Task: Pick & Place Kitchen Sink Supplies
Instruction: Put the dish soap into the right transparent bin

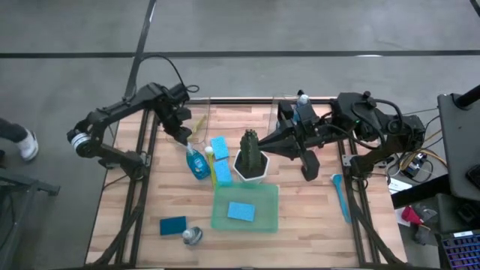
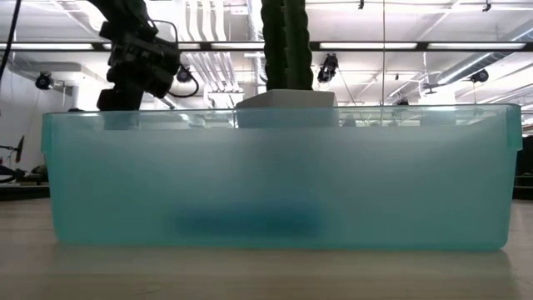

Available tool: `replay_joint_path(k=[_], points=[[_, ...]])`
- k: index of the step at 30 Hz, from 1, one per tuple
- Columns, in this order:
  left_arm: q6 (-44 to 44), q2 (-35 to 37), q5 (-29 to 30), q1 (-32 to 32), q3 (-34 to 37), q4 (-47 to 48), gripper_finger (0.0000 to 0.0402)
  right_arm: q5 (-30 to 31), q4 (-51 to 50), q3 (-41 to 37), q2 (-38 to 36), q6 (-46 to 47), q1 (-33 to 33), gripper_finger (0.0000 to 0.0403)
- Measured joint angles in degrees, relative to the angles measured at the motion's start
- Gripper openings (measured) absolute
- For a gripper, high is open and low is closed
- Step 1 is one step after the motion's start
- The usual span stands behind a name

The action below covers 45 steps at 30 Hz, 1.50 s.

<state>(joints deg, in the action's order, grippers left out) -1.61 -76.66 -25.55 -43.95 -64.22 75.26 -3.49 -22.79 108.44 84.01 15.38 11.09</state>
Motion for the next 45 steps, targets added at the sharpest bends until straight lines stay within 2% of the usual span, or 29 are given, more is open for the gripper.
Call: replay_joint_path(k=[6, 32, 38, 41, 45], points=[[0.8, 0.0, -0.1, 2.1, 1.2, -3.0, 0.0266, 0.0, -0.5, 0.0, 0.4, 0.0, 0.0, 0.0050], [1.4, -0.3, 2.6, 3.7, 4.6, -6.6, 0.0256, 0.3, -0.5, 0.0, 0.4, -0.4, 0.0, 0.0050], [2.5, -0.3, 3.3, 3.8, 4.7, -7.3, 0.0202, 0.3, -0.5, 0.0, 0.4, -0.4, 0.0, 0.0050], [2.9, -0.3, 4.5, 4.1, 4.7, -7.6, 0.0147, 0.3, -0.5, 0.0, 0.4, -0.6, 0.0, 0.0050], [3.3, -0.2, 5.4, 4.1, 4.6, -7.8, 0.0053, 0.3, -0.6, 0.0, 0.4, -0.6, 0.0, 0.0050]])
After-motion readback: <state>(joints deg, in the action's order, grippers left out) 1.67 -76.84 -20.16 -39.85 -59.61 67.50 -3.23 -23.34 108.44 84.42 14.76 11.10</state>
